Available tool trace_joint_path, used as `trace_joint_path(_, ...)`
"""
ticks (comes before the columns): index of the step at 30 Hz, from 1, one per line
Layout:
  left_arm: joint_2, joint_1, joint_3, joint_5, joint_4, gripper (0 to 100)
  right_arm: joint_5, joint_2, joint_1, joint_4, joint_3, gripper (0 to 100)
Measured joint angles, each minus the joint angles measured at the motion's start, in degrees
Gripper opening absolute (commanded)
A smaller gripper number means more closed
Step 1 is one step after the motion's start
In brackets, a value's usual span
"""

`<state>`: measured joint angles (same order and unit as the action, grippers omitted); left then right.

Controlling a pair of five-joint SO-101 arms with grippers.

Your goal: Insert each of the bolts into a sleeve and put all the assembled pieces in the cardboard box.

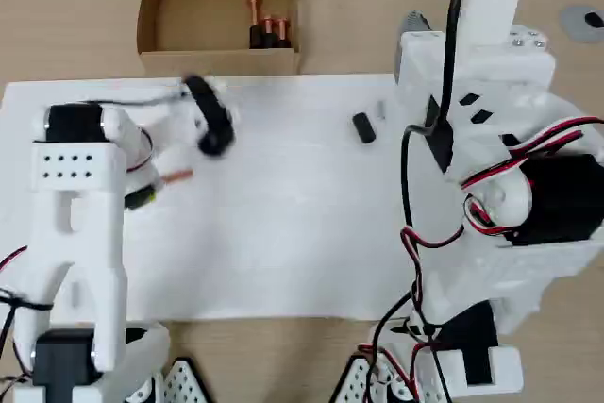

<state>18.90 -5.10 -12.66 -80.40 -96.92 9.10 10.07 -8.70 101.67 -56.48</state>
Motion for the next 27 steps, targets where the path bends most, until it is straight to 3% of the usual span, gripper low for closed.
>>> trace_joint_path(3, 0.0, -1.4, -0.3, -9.6, -1.0, 1, 0.0, 0.0, 0.0, 0.0, 1.1, 18.6)
trace_joint_path(5, 0.0, -2.2, -1.3, -11.3, -1.4, 1, 0.0, 0.0, 0.0, 0.0, 1.6, 18.6)
trace_joint_path(9, -2.7, -2.2, -1.8, -11.6, -0.4, 1, 0.0, 0.0, 0.0, 0.0, 3.3, 18.6)
trace_joint_path(24, -32.0, -5.3, -1.7, -11.6, 17.8, 1, 0.0, 0.0, 0.1, 0.0, 4.8, 18.5)
trace_joint_path(27, -33.2, -5.3, -1.6, -11.6, 20.1, 8, 0.0, 0.0, 0.1, 0.0, 4.8, 18.5)
